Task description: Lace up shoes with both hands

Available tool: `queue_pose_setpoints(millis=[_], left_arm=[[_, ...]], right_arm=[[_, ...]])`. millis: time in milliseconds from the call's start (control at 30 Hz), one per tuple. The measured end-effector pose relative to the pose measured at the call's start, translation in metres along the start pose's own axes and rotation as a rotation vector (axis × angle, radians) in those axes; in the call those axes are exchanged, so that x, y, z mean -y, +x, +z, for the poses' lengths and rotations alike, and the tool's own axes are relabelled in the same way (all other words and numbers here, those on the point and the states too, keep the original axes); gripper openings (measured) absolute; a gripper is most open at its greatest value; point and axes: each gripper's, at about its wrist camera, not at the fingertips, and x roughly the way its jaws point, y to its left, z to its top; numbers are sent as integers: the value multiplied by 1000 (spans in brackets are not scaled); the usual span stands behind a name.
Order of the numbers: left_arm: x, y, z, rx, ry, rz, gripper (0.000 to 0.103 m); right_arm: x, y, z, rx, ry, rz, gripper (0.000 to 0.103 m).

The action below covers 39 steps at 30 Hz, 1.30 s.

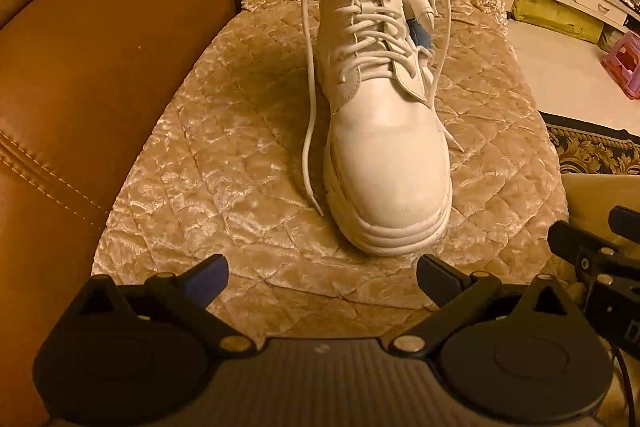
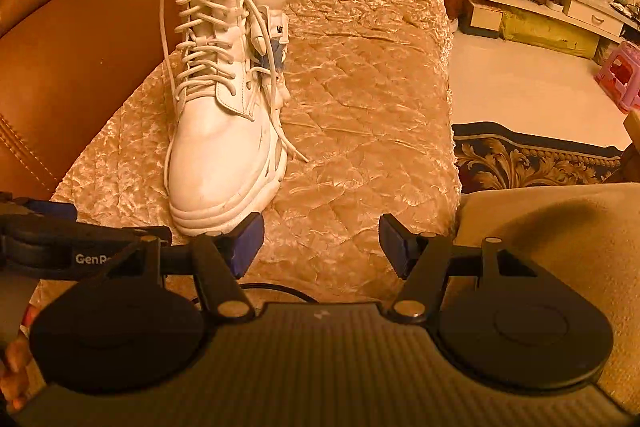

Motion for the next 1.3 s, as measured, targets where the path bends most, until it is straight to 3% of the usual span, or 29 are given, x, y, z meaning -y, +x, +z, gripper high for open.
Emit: queue_pose_setpoints(millis=[367, 667, 967, 1300], left_arm=[[0, 1, 0, 13, -7, 3, 103], [0, -9, 6, 64, 19, 67, 103], [-2, -30, 21, 115, -15, 90, 103], [-1, -33, 21, 112, -11, 69, 103]], right_arm=[[2, 2, -1, -10, -13, 13, 72], [5, 0, 12, 13, -31, 13, 72], [6, 11, 26, -18, -61, 4, 72], [8, 12, 32, -11, -68, 11, 72]])
